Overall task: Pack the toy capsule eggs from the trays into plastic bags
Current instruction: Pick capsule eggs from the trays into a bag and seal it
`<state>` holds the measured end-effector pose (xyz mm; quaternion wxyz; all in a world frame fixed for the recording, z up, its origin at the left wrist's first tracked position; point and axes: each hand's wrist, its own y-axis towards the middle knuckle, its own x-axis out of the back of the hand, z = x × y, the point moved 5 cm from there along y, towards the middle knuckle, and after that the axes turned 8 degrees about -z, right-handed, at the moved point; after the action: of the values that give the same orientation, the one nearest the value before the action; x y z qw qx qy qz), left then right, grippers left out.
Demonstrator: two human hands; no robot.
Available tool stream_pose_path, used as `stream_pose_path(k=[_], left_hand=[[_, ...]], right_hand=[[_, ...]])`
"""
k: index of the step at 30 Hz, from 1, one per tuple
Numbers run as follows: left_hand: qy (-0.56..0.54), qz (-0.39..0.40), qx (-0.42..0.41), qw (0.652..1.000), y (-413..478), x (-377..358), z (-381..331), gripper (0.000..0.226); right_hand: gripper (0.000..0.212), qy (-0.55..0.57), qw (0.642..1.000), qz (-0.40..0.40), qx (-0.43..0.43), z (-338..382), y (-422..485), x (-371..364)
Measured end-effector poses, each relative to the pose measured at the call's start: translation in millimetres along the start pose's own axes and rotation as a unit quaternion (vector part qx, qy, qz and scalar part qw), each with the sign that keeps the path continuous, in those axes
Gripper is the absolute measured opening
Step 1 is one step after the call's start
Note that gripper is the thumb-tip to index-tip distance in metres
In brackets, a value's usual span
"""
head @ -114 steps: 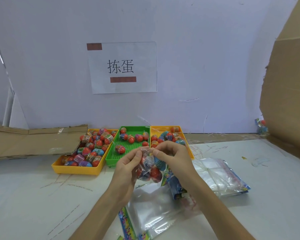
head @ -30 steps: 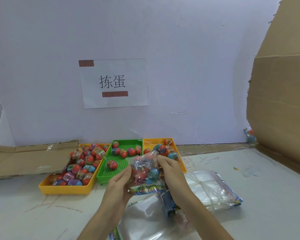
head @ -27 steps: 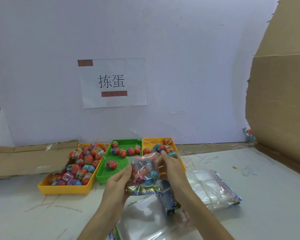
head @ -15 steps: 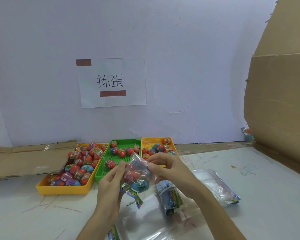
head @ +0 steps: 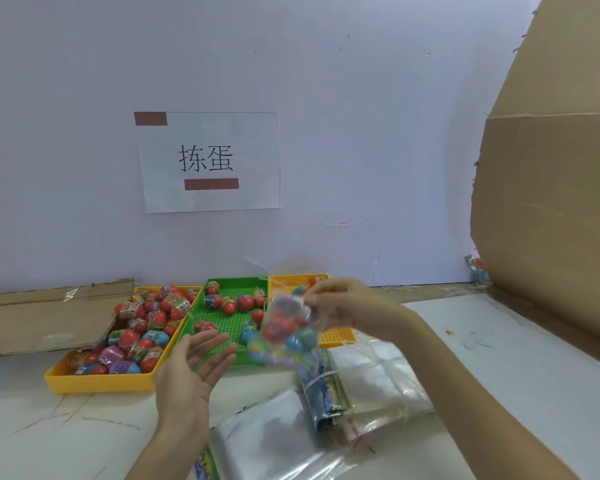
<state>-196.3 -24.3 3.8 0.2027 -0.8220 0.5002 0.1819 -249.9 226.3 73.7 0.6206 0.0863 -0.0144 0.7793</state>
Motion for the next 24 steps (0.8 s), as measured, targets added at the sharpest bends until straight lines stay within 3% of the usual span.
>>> stream_pose_path(k=[2,4,5,6,8,13,19,24], left_hand=[[0.001,0.001,0.001,1.000,-1.1,0.0,0.2,0.037],[0.002,0.001,0.003,1.000,-2.0,-1.0,-0.1,0.037],[0.003,-0.003,0.005,1.000,-2.0,-0.5,0.4,0.037],[0.005,-0.004,0.008,1.000,-1.9,-0.8,1.0,0.037],[0.007,0.000,0.017,1.000,-1.2,-1.6,1.3,0.038],[0.016,0.008,0.014,1.000,-3.9,-4.0,0.9,0.039],[0.037,0.033,0.016,0.999,-7.5,-5.7,2.3,0.040],[0.088,0.068,-0.005,0.994,-4.9,-8.6,7.8,0.043]], right_hand=[[0.010,0.077,0.983,-0.163,0.040,8.7,22.7,51.8],[0.021,0.278,0.905,-0.316,0.061,15.4,32.8,110.5],[0.036,0.346,0.871,-0.347,0.042,12.2,35.7,130.9],[0.053,0.341,0.868,-0.362,0.001,6.1,37.9,145.6],[0.063,0.231,0.906,-0.349,-0.062,-5.5,36.5,152.6],[0.020,-0.015,0.971,-0.238,-0.014,-11.9,20.1,99.9],[0.016,-0.157,0.973,-0.171,0.025,-3.5,15.5,27.9],[0.008,-0.311,0.944,-0.104,0.037,-7.0,25.0,-6.7]])
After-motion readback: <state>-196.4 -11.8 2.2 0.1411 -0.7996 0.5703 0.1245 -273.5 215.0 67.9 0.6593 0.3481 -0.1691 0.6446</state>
